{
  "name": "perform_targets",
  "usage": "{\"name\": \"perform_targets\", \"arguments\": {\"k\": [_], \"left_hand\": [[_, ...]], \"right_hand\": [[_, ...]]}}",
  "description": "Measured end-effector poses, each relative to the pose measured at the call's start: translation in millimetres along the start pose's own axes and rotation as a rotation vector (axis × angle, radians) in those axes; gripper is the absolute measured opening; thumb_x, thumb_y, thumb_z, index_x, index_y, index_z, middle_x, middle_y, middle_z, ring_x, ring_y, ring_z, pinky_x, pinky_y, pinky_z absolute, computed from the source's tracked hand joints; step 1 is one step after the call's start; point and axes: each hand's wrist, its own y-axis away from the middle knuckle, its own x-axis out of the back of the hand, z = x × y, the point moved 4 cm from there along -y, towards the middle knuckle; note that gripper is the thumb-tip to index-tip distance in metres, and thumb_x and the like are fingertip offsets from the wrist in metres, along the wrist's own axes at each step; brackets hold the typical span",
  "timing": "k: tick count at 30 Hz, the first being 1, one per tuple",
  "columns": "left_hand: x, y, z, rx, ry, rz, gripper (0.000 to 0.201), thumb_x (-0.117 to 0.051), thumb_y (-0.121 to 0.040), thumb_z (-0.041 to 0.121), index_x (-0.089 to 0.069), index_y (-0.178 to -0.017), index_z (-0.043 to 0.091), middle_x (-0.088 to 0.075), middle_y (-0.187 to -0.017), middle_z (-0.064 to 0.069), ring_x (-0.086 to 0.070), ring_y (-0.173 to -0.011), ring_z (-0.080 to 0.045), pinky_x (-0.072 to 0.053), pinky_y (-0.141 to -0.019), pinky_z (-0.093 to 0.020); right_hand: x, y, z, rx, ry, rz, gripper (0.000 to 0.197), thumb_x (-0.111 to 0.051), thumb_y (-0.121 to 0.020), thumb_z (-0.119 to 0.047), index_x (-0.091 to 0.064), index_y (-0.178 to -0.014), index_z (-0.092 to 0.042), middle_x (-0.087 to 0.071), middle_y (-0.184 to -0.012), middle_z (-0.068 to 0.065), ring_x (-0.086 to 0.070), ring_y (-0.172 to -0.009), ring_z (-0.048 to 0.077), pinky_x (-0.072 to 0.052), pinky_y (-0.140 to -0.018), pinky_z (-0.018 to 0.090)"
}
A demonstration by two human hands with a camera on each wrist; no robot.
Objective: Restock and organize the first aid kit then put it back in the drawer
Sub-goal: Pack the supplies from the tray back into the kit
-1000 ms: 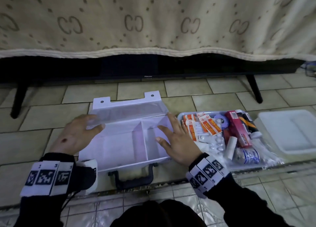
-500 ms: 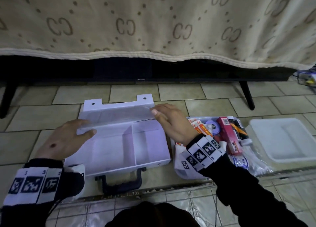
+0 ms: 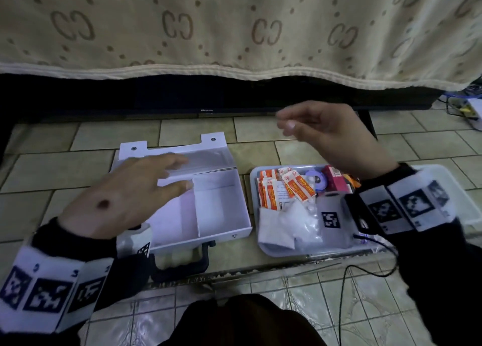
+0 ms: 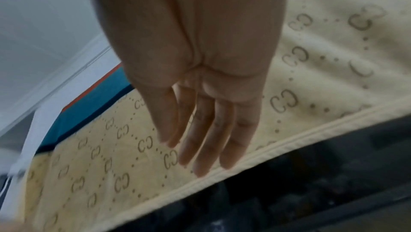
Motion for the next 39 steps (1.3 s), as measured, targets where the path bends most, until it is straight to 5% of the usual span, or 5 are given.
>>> {"name": "perform_targets", "arguments": {"k": [8, 16, 24, 35, 39], "left_hand": [[-46, -39, -13, 0.099, -0.105, -0.161, 0.048, -0.056, -0.091, 0.034, -0.046, -0.135, 0.016, -0.052, -0.134, -0.001, -0.053, -0.115, -0.018, -0.038, -0.093, -0.026], [-73, -41, -31, 0.196, 0.044, -0.233, 0.056, -0.063, -0.088, 0.024, -0.035, -0.135, 0.014, -0.068, -0.105, -0.009, -0.068, -0.083, -0.021, -0.053, -0.085, -0.038], [-82, -37, -32, 0.195, 0.237, -0.220, 0.067, -0.062, -0.087, 0.005, -0.029, -0.143, 0.019, -0.065, -0.094, -0.013, -0.070, -0.068, -0.022, -0.059, -0.072, -0.036], [-86, -35, -43, 0.194, 0.341, -0.159, 0.078, -0.062, -0.087, 0.006, -0.018, -0.148, 0.025, -0.056, -0.078, 0.003, -0.069, -0.067, -0.022, -0.058, -0.064, -0.029], [-87, -37, -46, 0.187, 0.342, -0.154, 0.077, -0.061, -0.088, 0.006, -0.019, -0.147, 0.030, -0.056, -0.078, 0.003, -0.069, -0.065, -0.019, -0.059, -0.065, -0.031]], "right_hand": [[-24, 49, 106, -0.397, 0.702, -0.524, 0.038, -0.064, -0.085, -0.016, -0.057, -0.123, -0.018, -0.063, -0.120, 0.002, -0.057, -0.094, 0.010, -0.041, -0.081, 0.017], [-40, 58, 138, -0.502, 0.711, -0.367, 0.050, -0.077, -0.069, -0.038, -0.058, -0.108, -0.014, -0.059, -0.107, 0.003, -0.051, -0.105, 0.023, -0.047, -0.088, 0.036], [1, 27, 76, -0.528, 0.483, -0.289, 0.038, -0.083, -0.065, -0.020, -0.057, -0.092, -0.018, -0.058, -0.064, -0.004, -0.052, -0.046, 0.004, -0.038, -0.050, 0.022], [-146, -37, 44, -0.367, 0.613, -0.330, 0.040, -0.074, -0.075, -0.034, -0.062, -0.099, -0.005, -0.063, -0.104, 0.008, -0.059, -0.098, 0.022, -0.049, -0.086, 0.030], [-164, -36, 48, -0.361, 0.730, -0.481, 0.027, -0.065, -0.083, -0.026, -0.057, -0.096, -0.004, -0.062, -0.110, 0.014, -0.059, -0.104, 0.027, -0.039, -0.055, 0.024]]}}
